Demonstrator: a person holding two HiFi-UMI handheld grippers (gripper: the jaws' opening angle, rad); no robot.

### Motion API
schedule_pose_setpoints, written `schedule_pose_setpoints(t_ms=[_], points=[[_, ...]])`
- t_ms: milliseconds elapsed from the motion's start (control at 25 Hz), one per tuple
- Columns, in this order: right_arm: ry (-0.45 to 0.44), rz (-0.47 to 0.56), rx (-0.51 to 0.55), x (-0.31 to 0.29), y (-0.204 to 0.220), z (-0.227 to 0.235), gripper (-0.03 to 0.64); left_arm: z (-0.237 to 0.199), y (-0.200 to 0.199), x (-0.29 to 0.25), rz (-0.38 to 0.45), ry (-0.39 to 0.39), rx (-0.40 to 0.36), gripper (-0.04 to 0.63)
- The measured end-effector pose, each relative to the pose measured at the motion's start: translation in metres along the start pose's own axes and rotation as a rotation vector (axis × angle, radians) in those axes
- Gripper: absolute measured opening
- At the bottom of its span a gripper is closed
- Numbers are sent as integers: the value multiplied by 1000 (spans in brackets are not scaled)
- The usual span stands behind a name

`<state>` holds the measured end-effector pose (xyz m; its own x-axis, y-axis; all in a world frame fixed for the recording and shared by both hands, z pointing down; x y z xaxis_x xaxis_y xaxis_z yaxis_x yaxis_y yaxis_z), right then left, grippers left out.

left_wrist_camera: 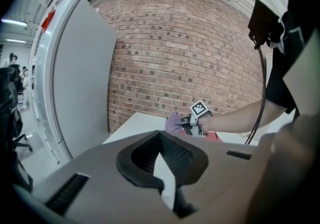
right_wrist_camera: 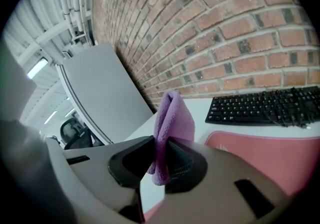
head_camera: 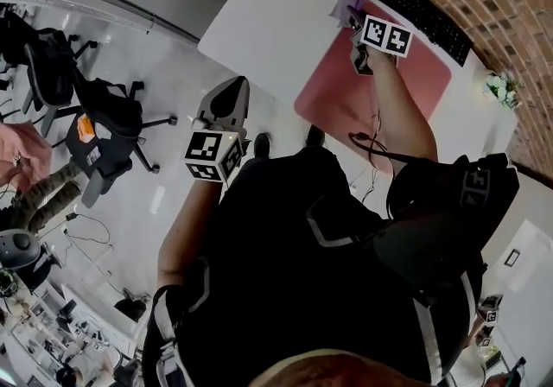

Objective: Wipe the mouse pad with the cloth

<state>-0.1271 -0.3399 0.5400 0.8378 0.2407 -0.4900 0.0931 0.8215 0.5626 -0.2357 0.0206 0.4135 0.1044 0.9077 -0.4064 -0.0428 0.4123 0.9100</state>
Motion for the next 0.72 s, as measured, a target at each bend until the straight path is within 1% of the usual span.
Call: schedule_pose_setpoints(t_ms=[160,320,440,640,720], points=[[-5,100,67,53,-1,-32,55,-13,-18,2,92,68,-49,2],[1,214,100,108,9,-68,55,-18,-25,11,144,166,-68,3],[3,291,107,140,28,-96,55,-18,-29,21,174,231,-114,3],[67,390,165,196,61,-133,55,-6,-40,30,255,341,-203,3],[107,422,197,216,76,-146,55,-5,-46,36,287,364,-211,2]])
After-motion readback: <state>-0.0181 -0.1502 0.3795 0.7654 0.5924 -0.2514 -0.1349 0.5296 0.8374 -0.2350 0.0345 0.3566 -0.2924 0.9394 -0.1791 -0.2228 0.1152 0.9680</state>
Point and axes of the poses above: the fingertips, and each gripper's own axes: x backward along the fingers, z to its right, y out of its underside, the point moved 7 cm from there along x, backward along the fingers, and after that the axes turned 15 degrees about -x, right-handed, at the moved point
